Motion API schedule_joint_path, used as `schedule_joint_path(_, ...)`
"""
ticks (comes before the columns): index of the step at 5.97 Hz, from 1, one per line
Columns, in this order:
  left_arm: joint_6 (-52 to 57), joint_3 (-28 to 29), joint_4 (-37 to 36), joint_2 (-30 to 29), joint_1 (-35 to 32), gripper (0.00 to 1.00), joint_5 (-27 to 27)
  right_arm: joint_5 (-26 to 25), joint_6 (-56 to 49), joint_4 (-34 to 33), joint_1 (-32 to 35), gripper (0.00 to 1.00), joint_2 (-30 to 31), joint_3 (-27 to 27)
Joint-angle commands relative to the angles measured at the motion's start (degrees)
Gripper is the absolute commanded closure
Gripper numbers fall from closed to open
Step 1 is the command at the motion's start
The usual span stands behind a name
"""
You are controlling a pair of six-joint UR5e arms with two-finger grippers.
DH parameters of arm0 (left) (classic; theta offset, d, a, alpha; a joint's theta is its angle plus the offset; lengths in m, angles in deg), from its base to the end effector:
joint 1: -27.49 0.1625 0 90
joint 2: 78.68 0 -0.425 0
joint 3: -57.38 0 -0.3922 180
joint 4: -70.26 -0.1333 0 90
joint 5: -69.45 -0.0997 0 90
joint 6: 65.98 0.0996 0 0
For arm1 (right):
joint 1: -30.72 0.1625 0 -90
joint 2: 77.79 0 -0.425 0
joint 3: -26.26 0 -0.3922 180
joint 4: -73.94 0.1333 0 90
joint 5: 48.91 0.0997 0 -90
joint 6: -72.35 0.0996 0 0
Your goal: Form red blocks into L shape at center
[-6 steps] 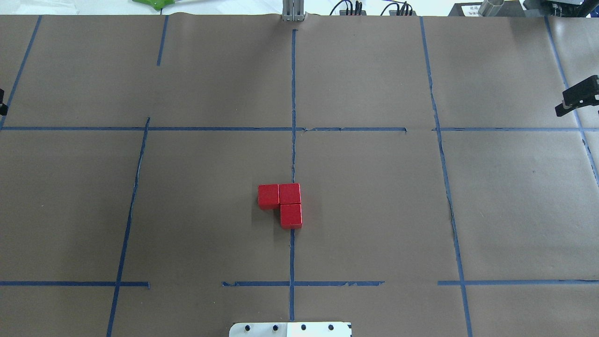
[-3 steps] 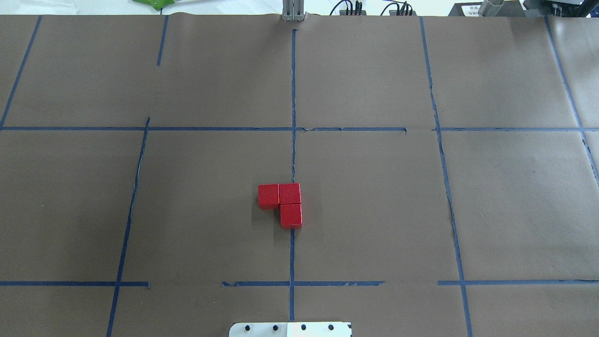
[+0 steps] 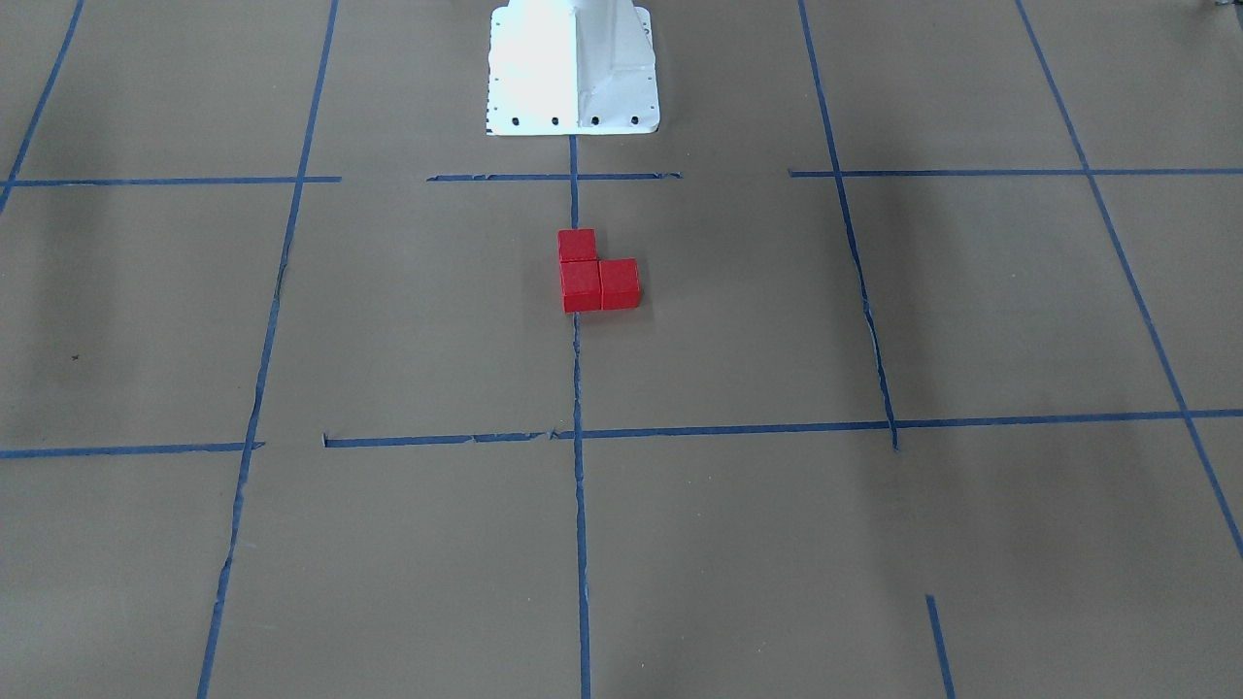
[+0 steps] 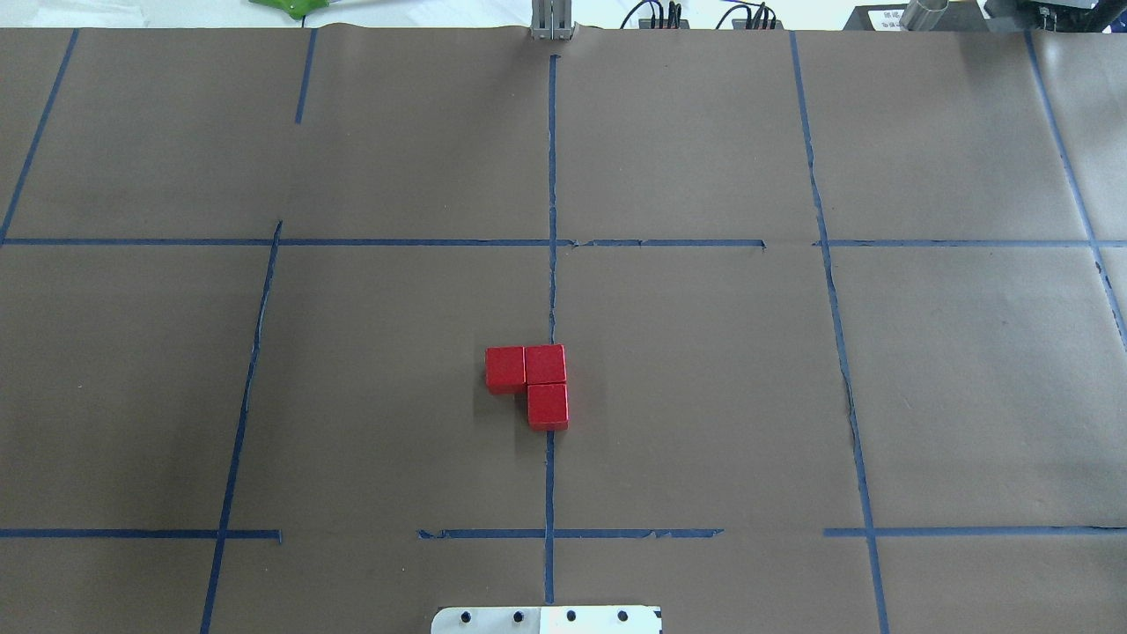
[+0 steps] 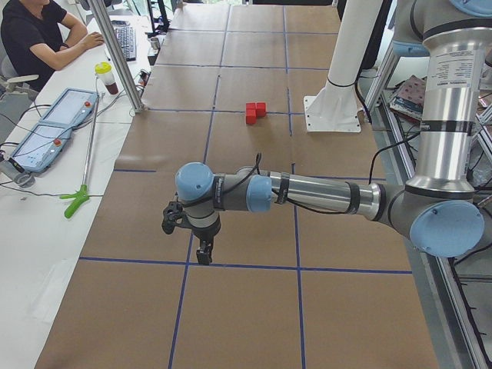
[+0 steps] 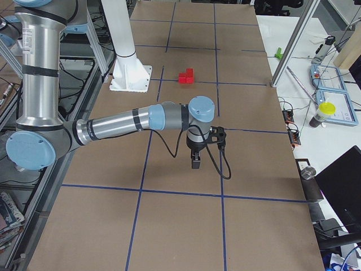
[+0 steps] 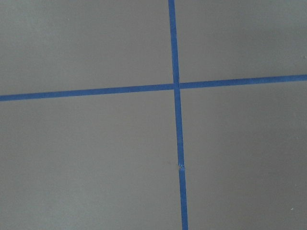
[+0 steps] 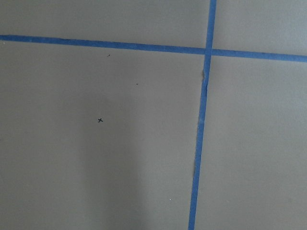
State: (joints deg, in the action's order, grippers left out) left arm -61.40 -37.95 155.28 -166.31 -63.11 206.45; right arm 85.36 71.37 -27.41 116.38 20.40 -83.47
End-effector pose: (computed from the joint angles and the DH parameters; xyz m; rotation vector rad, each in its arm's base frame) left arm -0.0654 -0.4707 0.6383 0.0038 0.8210 0.0511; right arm 0.0315 -0.4273 0.5757 -0.0195 -0.7727 -0.0895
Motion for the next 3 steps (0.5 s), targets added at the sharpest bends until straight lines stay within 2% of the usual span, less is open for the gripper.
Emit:
schedule_joint_path(1,-0.2,-0.7,0.3,-0.1,0.1,0.0,0.2,-0.2,-1.0,0.0,0.0,0.0,0.8,0.9)
schedule_joint_path(3,-3.7,-1.0,0.1,-0.8,1.5,0.0,0.0,0.4,-1.5,0.1,0.1,0.0,3.0,1.4)
